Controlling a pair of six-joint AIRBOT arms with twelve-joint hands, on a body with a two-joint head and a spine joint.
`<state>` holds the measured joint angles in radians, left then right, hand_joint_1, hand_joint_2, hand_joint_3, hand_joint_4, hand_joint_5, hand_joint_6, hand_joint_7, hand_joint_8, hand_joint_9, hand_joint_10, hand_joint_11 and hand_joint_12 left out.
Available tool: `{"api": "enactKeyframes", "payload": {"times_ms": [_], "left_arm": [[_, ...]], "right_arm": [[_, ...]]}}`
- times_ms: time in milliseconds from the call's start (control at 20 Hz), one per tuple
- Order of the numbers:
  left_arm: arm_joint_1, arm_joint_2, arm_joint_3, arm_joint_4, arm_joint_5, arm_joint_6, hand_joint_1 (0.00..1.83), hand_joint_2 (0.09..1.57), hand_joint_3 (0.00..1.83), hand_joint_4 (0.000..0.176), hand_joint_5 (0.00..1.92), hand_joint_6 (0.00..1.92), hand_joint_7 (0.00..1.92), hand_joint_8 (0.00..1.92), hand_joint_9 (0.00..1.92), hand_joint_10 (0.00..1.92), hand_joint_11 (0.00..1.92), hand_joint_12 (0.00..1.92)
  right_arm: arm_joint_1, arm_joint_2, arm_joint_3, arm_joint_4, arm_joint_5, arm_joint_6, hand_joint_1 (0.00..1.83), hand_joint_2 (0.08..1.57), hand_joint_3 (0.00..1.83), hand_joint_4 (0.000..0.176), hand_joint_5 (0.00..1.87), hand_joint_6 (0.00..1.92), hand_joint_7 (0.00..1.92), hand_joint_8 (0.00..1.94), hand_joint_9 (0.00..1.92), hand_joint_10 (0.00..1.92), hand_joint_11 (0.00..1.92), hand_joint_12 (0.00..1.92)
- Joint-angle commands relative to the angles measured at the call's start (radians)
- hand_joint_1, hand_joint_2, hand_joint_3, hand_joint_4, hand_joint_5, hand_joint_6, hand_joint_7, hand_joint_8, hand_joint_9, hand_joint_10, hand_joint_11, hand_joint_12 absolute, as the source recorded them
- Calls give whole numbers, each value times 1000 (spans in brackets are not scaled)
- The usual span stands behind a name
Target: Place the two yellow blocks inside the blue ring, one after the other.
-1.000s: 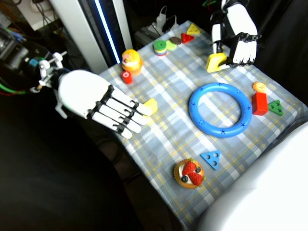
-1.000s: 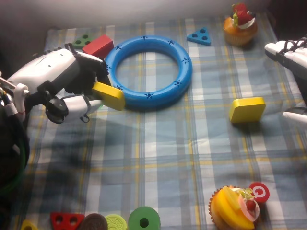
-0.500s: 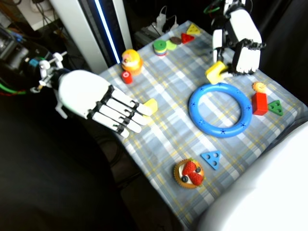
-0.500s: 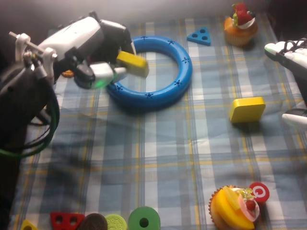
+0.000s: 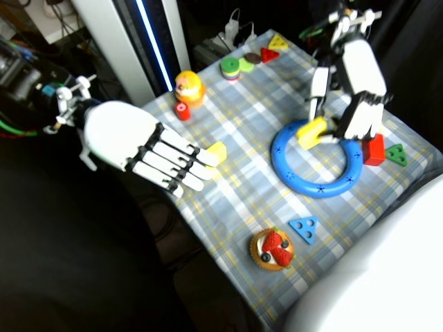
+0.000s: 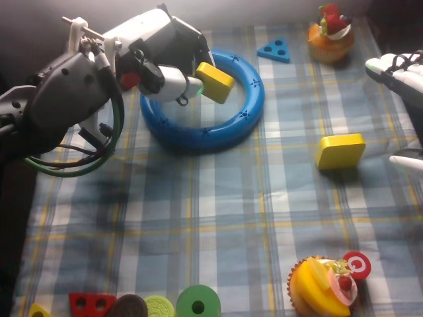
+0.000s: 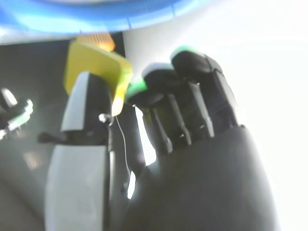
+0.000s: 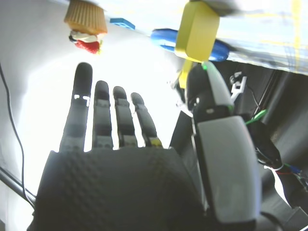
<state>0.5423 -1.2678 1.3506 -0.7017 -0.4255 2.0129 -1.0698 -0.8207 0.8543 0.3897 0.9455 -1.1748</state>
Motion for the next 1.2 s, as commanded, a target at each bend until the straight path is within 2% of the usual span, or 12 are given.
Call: {"api": "enactKeyframes", "payload": {"times_ms": [0,150,200,350,450,550,700,800,900,950,1100,1150], "left_arm": [[-6,-2,10,10,-89,-5,1091,1131,0,0,581,706,608,1192,421,1554,182,1921],[1,-2,10,5,-86,-5,948,1134,0,5,450,544,453,628,211,1160,1,1808],[3,2,3,9,-90,-5,893,1126,0,33,386,470,422,462,146,1078,0,1717],[7,31,-33,24,-124,-5,780,1108,0,64,237,147,222,58,8,641,0,1288],[10,61,-73,51,-164,-5,733,1108,0,88,152,51,110,17,21,307,0,864],[17,103,-123,96,-208,-28,702,1105,0,94,117,13,60,9,10,192,0,553],[41,162,-185,186,-274,-126,660,1119,2,89,80,1,12,5,0,6,0,32],[61,203,-233,217,-324,-136,625,1137,9,113,27,0,0,0,0,0,0,0],[87,243,-274,256,-374,-181,648,1132,3,101,65,17,8,3,0,0,12,5],[99,256,-285,265,-394,-203,624,1141,7,115,60,13,19,6,0,0,2,0],[122,282,-312,269,-434,-210,606,1134,2,76,116,31,68,21,0,0,22,10],[128,287,-317,270,-442,-210,582,1127,6,80,142,6,93,3,25,0,4,354]], "right_arm": [[7,0,4,-13,120,0,756,1256,0,0,0,0,49,3,3,189,0,917],[6,0,4,-13,120,0,733,1264,2,0,0,0,34,1,0,175,0,911],[6,0,4,-13,120,1,715,1266,1,0,0,0,31,1,0,174,0,968],[6,0,4,-13,120,4,693,1267,1,0,0,0,30,0,0,199,0,1063],[5,0,3,-15,120,11,699,1254,0,0,0,0,36,2,0,206,0,1146],[6,0,4,-23,120,22,662,1243,0,0,0,0,28,1,0,203,0,1279],[10,0,4,-35,119,34,622,1244,2,0,0,0,25,0,0,188,0,1035],[13,-1,4,-41,119,42,489,1250,1,0,0,0,57,8,0,279,0,1177],[21,-6,5,-47,110,43,557,1235,0,0,0,0,80,9,0,262,0,1311],[24,-11,8,-50,104,46,611,1228,0,0,3,1,88,9,0,318,0,1479],[40,-33,23,-73,83,67,641,1215,0,0,43,18,137,20,0,474,0,1606],[51,-44,31,-81,67,70,666,1215,0,0,60,26,145,22,0,483,0,1600]]}}
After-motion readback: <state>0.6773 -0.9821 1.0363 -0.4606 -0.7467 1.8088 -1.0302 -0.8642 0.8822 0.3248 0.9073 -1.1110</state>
